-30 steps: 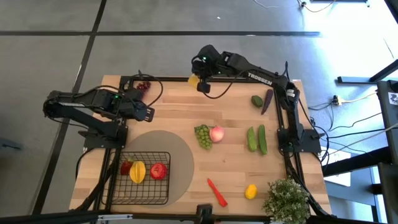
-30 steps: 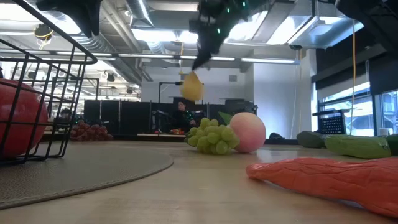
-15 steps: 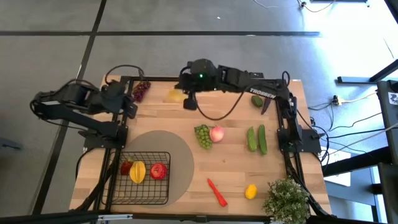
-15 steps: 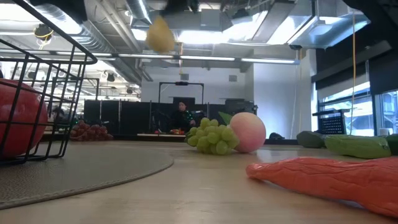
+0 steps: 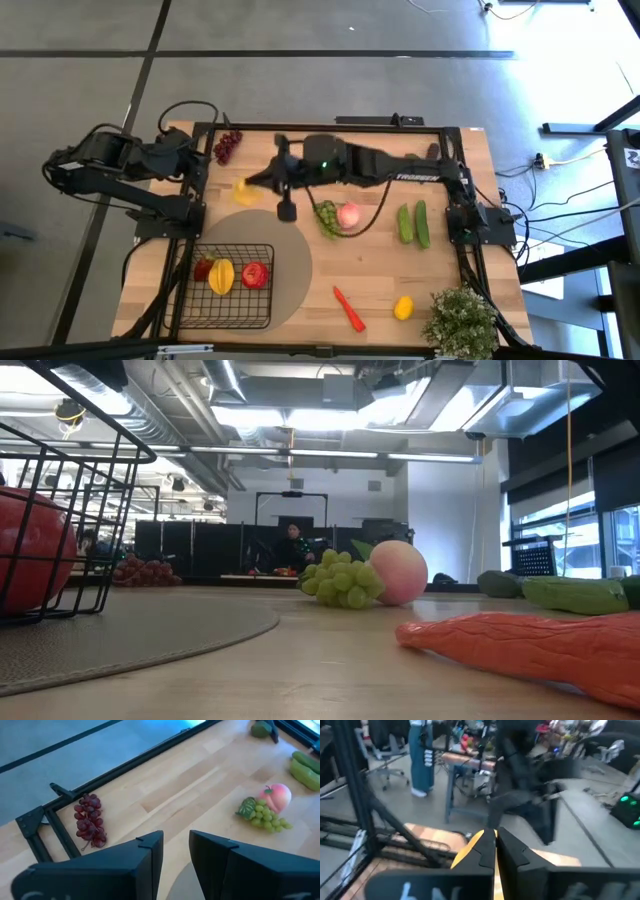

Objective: Build produce basket
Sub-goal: Put the yellow pear into wire basket

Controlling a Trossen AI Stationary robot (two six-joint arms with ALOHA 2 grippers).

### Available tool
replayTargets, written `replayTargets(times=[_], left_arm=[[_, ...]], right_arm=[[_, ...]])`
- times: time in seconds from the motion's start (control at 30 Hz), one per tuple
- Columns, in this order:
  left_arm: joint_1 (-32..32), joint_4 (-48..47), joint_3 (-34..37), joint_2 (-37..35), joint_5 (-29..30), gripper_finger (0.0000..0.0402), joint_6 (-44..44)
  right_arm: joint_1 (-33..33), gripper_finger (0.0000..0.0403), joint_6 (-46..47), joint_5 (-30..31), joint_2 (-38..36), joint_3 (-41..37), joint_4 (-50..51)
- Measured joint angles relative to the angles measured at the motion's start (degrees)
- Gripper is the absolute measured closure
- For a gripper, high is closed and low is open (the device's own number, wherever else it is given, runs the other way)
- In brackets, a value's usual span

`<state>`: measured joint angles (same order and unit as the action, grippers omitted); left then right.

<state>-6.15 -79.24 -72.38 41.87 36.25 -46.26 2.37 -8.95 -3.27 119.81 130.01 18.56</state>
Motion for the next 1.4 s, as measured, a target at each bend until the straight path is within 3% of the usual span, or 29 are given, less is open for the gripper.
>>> replayTargets(times=[0.47,0.73,1.4], left_arm=[[0.0,0.0,0.0,0.0,-1.3,0.0317,1.9],[0.0,0.0,0.0,0.0,-1.4,0.0317,1.9],[0.0,-0.9,0.0,0.0,-1.4,0.0317,1.9]], right_arm=[[4.6,0.0403,2.9,-3.6,10.9,0.0,-11.9],[4.6,0.0403,5.7,-10.2,16.9,-0.1,-17.4],[4.6,0.0403,7.2,-18.0,27.0,-0.1,-21.8]])
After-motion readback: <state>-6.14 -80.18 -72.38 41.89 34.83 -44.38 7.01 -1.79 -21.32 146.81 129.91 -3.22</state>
